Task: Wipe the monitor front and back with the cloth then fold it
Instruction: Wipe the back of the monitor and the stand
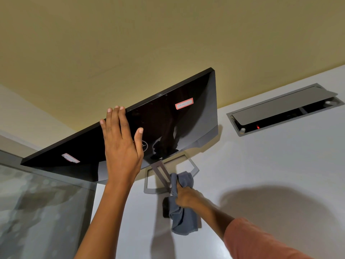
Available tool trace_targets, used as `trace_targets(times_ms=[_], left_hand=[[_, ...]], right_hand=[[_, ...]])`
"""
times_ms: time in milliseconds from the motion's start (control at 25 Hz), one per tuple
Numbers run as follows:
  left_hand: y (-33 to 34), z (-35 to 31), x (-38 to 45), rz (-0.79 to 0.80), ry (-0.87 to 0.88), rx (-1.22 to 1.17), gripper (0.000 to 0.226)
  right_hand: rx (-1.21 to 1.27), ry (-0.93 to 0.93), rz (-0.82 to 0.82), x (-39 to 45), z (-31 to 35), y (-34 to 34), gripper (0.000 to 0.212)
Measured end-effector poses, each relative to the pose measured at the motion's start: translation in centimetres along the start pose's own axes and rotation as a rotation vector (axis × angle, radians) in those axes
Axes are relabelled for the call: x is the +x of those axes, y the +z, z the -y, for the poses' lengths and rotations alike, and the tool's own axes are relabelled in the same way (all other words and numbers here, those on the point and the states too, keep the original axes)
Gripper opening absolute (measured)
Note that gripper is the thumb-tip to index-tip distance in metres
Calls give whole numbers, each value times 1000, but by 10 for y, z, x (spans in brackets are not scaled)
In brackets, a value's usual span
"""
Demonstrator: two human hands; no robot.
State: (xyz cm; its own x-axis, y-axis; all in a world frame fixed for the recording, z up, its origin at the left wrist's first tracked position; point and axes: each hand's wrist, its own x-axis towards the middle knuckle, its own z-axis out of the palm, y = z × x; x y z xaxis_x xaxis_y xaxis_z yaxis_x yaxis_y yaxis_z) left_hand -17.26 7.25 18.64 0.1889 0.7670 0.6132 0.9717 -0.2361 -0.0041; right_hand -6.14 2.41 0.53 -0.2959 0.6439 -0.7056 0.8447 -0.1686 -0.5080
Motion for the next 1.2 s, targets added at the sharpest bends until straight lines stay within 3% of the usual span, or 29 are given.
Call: trace_targets(times_ms=[80,280,360,480,560,640,760,840,880,960,1080,1160,1200], left_hand=[[0,-2,1,0,-1,-3,57],[0,-1,1,5,-6,0,59],[0,-2,1,13,-9,-1,59],[-3,1,1,41,0,3,60],[-8,7,1,81,44,11,60],[-14,17,1,120,106,29,59],[-19,25,0,147,167,33,57],[-19,26,1,140,172,19,56],[-19,26,1,138,176,21,56],[-20,30,-2,131,188,52,56],[-25,51,-14,102,163,89,57],[-29,69,-23,87,119,90,58],[-31,78,-26,85,98,77,58]], right_hand=[[106,-60,5,-5,13,-14,65],[222,-228,-205,-17,38,-37,67],[168,-191,-251,-18,30,-21,65],[46,-6,-145,-11,-2,13,56],[-131,8,-120,-11,-13,15,57],[-244,-67,-248,-13,-11,14,60],[-230,-264,-576,-28,-7,28,66],[-478,-367,-640,-29,-6,36,73],[-620,-399,-613,-28,-8,41,77],[-661,-332,-483,-22,-7,43,72],[-132,-354,-511,-2,-1,31,33],[19,-477,-246,0,11,21,16],[34,-554,-199,4,13,21,16]])
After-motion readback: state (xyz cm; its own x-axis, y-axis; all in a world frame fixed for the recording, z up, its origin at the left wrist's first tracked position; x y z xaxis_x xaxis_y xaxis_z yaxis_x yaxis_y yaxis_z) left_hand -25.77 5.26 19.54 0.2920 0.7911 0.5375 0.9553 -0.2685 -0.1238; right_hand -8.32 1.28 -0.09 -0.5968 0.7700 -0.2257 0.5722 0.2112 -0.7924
